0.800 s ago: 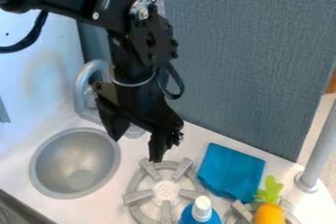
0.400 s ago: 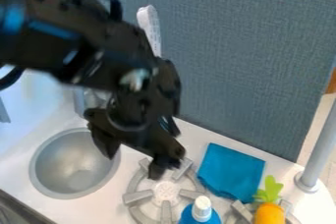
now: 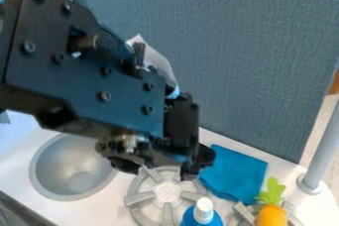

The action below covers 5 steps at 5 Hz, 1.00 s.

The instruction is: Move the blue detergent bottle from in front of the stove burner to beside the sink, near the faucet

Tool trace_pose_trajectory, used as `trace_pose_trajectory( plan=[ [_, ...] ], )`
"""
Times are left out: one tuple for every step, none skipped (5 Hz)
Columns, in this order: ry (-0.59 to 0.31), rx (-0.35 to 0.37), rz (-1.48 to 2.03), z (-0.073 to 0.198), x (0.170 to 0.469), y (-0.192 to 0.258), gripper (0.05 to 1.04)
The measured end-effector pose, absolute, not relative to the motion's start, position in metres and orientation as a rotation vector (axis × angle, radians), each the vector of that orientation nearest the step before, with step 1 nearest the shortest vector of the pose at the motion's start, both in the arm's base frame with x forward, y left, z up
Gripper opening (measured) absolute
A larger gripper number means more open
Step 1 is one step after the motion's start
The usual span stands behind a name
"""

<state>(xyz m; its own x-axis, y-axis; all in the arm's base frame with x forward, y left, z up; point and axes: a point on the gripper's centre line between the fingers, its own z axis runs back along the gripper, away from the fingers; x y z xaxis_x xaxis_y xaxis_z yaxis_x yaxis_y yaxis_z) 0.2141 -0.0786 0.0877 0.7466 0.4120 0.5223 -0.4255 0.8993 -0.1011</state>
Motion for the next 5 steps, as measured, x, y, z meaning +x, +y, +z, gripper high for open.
trace_pose_trajectory(
  plan=[
    [-0.611,-0.135,0.651,0.081,0.215,-0.083,1.001],
    [-0.625,-0.278,0.806,0.077,0.224,-0.083,1.001],
    [-0.572,-0.313,0.957,0.066,0.228,-0.082,1.001],
    [-0.410,-0.223,1.092,0.062,0.241,-0.090,1.001],
    [-0.290,-0.223,1.169,0.059,0.248,-0.098,1.001]
  ],
)
